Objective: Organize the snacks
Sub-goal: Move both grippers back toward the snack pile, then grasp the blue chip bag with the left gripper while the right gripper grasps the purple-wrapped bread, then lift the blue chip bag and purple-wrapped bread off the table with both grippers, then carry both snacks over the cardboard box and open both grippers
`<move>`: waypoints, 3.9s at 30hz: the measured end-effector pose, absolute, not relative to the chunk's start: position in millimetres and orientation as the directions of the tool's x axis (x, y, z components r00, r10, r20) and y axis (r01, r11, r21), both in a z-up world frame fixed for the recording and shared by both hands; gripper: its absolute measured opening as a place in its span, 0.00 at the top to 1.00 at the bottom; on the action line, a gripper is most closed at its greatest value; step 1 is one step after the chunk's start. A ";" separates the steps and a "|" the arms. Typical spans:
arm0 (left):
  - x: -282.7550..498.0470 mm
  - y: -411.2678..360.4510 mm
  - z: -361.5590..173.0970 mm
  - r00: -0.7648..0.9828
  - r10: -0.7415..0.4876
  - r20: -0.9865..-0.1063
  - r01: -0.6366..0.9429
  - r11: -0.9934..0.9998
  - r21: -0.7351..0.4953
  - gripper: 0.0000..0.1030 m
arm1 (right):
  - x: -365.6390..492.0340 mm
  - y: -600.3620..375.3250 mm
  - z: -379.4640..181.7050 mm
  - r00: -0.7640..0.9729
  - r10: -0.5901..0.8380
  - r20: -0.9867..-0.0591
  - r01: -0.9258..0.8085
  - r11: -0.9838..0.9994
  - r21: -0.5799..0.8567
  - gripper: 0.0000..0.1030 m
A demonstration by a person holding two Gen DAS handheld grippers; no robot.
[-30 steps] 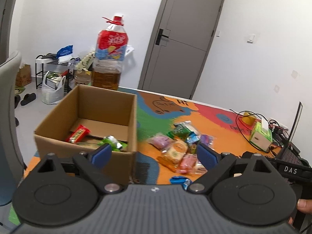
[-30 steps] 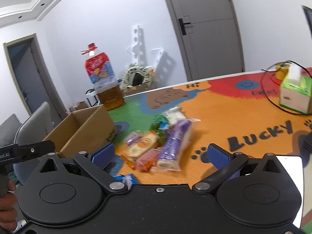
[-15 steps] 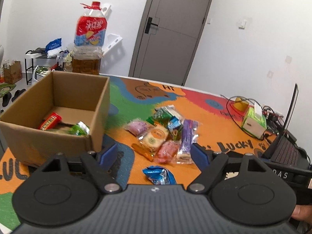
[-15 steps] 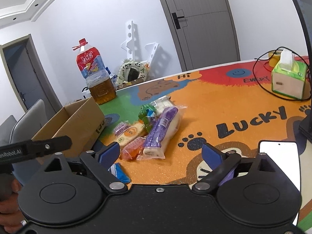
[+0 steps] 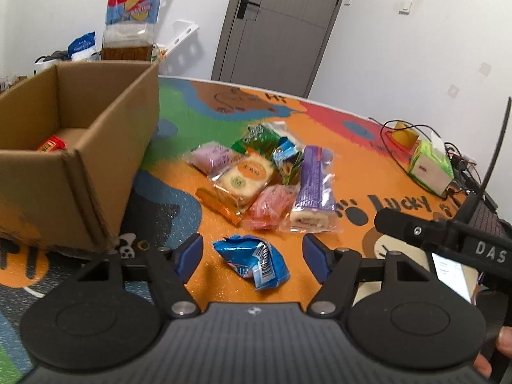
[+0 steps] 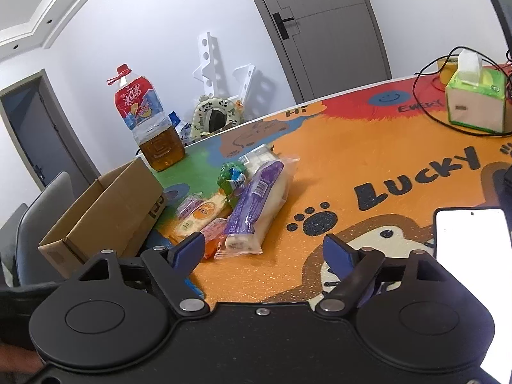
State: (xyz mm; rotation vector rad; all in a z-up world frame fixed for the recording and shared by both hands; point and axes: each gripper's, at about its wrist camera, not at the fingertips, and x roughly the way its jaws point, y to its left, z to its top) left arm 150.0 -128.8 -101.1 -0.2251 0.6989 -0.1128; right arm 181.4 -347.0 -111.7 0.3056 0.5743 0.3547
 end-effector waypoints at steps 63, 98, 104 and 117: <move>178.8 -109.1 -95.9 0.796 -0.198 -0.572 0.023 0.954 -0.298 0.73 | 244.7 -340.1 -126.9 0.777 0.384 -0.498 -0.148 0.881 0.449 0.59; 152.3 -87.4 -50.6 0.869 -0.183 -0.459 0.034 0.949 -0.313 0.73 | 218.8 -287.1 -89.5 0.806 0.376 -0.457 -0.252 0.917 0.310 0.77; 142.7 -72.7 -39.3 0.888 -0.157 -0.432 0.015 0.949 -0.315 0.73 | 209.9 -271.8 -76.1 0.812 0.396 -0.430 -0.292 0.912 0.288 0.77; 130.0 -33.7 -25.5 0.908 -0.080 -0.411 -0.058 0.948 -0.313 0.73 | 200.8 -231.6 -50.9 0.806 0.446 -0.389 -0.379 0.894 0.239 0.77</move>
